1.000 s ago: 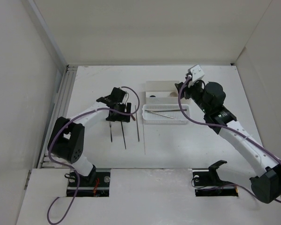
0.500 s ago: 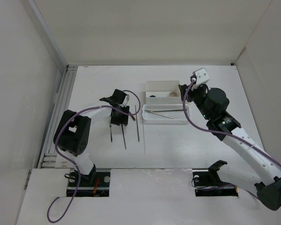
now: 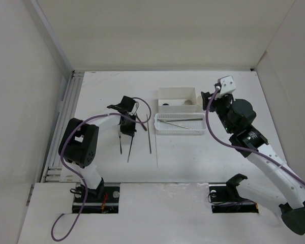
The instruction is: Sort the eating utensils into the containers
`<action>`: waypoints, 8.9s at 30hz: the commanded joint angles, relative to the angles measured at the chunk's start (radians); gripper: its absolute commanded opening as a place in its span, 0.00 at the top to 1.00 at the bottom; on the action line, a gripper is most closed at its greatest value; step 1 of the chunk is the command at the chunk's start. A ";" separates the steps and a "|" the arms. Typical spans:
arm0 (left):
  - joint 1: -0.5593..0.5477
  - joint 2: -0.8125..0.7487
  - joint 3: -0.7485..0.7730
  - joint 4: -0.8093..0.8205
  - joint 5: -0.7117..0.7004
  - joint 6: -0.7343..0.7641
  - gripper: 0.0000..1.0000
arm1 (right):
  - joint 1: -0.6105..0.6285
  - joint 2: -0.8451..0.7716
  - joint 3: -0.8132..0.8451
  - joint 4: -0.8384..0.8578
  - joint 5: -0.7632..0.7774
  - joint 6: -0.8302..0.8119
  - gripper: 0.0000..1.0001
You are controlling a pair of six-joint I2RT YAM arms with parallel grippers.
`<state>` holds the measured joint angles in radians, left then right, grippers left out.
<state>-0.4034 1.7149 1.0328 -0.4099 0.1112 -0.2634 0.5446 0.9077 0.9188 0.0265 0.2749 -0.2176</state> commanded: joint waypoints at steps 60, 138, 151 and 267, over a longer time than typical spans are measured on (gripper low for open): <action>-0.448 0.362 0.981 -0.050 -0.002 0.791 0.31 | -0.339 0.111 0.195 0.032 -0.386 0.073 0.28; 0.184 -0.696 -0.117 0.123 -0.364 0.043 0.26 | 0.506 0.774 0.144 -0.215 0.001 0.675 1.00; 0.184 -0.687 -0.126 0.123 -0.354 0.043 0.26 | 0.439 0.681 0.311 -0.440 -0.110 0.060 1.00; 0.294 -0.545 -0.143 0.140 -0.045 0.052 0.33 | 0.552 0.941 0.416 -0.595 -0.169 0.166 1.00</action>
<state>-0.1158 1.1912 0.8913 -0.2955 0.0528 -0.2077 1.0859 1.9060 1.2743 -0.4713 0.0669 -0.0174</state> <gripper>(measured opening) 0.675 0.022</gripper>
